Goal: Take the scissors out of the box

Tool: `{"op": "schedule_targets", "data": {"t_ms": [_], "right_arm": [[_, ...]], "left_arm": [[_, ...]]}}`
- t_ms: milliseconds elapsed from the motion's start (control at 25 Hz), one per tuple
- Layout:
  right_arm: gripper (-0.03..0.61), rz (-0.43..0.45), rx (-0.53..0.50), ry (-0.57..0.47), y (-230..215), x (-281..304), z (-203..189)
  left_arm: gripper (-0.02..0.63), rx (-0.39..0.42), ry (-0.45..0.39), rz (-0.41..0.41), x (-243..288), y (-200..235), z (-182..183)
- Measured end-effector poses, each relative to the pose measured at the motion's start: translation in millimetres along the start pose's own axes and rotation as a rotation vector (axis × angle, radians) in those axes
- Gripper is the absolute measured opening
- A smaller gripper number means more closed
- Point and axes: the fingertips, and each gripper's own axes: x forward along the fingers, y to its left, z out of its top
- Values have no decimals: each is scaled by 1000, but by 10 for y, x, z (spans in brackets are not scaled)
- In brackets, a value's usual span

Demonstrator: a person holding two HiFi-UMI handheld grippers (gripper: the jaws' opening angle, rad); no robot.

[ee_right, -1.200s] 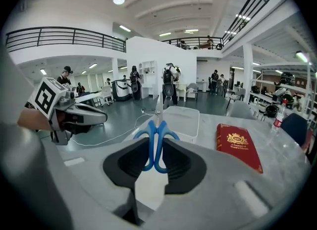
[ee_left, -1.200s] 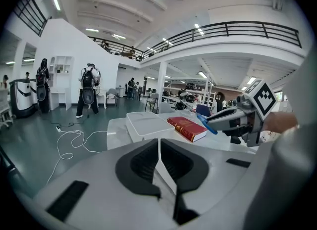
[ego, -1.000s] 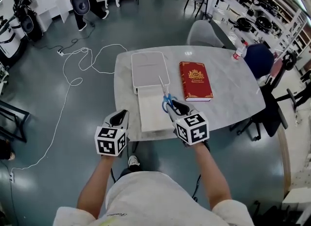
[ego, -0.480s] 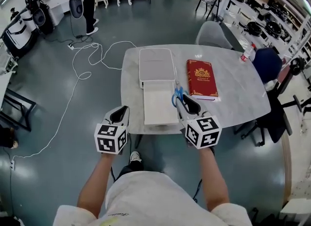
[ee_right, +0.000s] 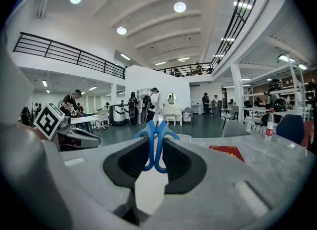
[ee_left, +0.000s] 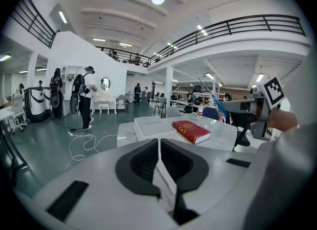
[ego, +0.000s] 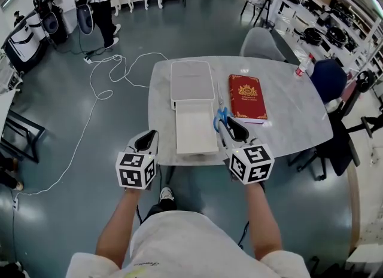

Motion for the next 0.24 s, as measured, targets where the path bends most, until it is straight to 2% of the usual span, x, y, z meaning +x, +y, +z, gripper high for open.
{"op": "schedule_targets", "data": {"t_ms": [240], "right_arm": [[91, -1, -4, 4, 7, 30, 4]], "left_arm": [[18, 3, 6, -8, 40, 1, 12]]}}
